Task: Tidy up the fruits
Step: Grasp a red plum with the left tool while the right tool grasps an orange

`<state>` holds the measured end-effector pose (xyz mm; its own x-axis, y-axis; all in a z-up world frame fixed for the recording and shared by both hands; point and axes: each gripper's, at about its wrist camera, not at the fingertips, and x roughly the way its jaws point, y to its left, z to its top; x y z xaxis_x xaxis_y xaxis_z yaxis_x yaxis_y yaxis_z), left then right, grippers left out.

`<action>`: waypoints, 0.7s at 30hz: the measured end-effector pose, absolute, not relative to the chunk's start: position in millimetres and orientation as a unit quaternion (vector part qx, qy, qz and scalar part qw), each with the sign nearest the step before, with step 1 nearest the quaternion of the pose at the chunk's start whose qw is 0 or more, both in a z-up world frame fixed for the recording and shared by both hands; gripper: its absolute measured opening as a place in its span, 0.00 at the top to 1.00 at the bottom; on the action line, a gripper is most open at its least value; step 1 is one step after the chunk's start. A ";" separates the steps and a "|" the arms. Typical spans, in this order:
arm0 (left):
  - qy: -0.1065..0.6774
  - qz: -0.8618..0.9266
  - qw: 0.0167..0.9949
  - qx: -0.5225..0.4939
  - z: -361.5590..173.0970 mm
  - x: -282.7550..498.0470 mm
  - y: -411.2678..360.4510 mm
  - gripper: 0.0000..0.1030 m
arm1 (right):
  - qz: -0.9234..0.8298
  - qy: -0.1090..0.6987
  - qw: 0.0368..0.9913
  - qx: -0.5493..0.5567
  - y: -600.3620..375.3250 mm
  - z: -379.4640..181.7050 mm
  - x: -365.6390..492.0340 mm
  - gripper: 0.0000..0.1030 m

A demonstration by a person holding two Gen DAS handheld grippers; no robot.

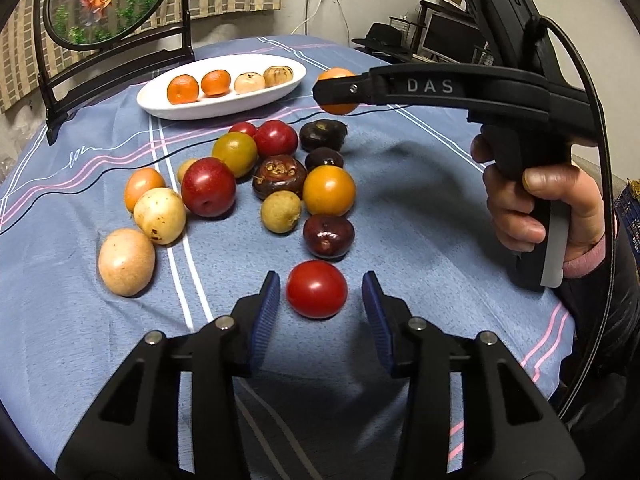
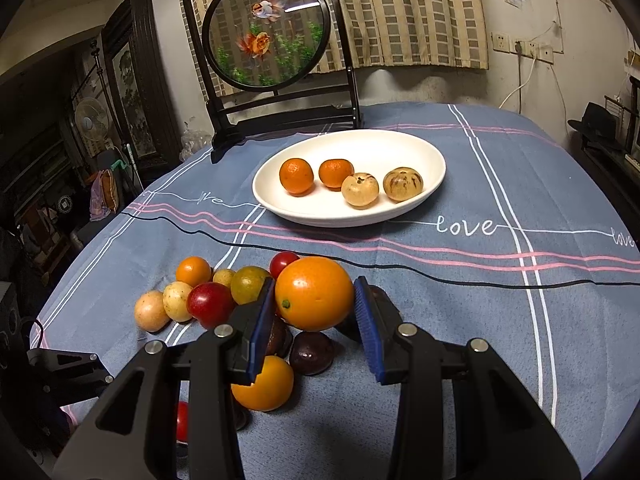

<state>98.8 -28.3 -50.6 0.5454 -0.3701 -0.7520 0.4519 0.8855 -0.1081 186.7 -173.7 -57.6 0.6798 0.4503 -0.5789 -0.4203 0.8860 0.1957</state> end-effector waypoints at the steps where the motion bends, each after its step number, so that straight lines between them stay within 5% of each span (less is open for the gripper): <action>1: 0.417 -0.235 0.877 0.050 -51.4 99.7 -29.1 0.60 | 0.236 0.322 0.917 0.024 -174.0 -57.4 186.7 0.61; 21: 0.440 -0.219 0.870 0.042 -58.9 111.5 -26.1 0.68 | 0.232 0.322 0.917 0.032 -178.8 -56.9 186.4 0.61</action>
